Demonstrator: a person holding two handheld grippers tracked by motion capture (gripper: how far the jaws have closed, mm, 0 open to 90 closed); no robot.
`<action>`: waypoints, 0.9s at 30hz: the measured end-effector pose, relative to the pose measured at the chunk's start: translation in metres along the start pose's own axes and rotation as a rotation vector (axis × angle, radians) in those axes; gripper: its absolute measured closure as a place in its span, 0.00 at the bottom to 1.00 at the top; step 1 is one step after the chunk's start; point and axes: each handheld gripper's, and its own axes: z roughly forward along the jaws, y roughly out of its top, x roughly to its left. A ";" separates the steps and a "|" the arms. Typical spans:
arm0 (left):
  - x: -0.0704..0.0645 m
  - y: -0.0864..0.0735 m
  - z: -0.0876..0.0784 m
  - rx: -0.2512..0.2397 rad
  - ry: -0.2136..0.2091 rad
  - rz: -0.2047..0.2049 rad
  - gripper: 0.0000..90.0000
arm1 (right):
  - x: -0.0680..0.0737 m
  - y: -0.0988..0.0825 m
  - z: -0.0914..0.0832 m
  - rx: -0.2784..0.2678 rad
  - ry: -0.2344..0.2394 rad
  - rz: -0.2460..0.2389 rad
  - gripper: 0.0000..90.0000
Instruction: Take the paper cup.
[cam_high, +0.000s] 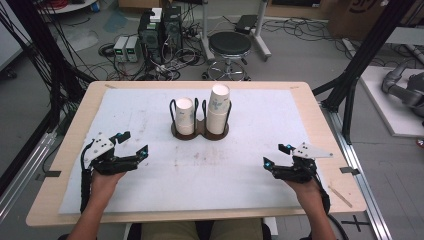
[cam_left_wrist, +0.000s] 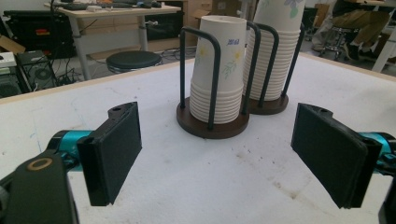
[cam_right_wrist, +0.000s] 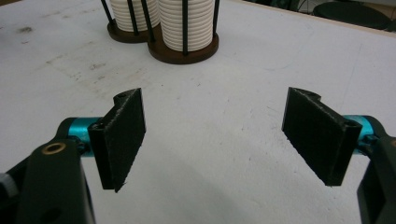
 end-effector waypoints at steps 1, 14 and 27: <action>0.000 0.000 0.000 0.001 -0.001 -0.004 0.18 | 0.000 0.000 0.000 0.002 0.001 0.006 0.25; 0.004 0.000 0.003 -0.001 -0.002 -0.042 0.18 | -0.004 -0.002 0.002 -0.001 0.009 0.028 0.25; 0.006 0.030 0.016 -0.036 -0.052 -0.102 0.17 | 0.001 0.002 -0.001 -0.001 0.009 0.024 0.25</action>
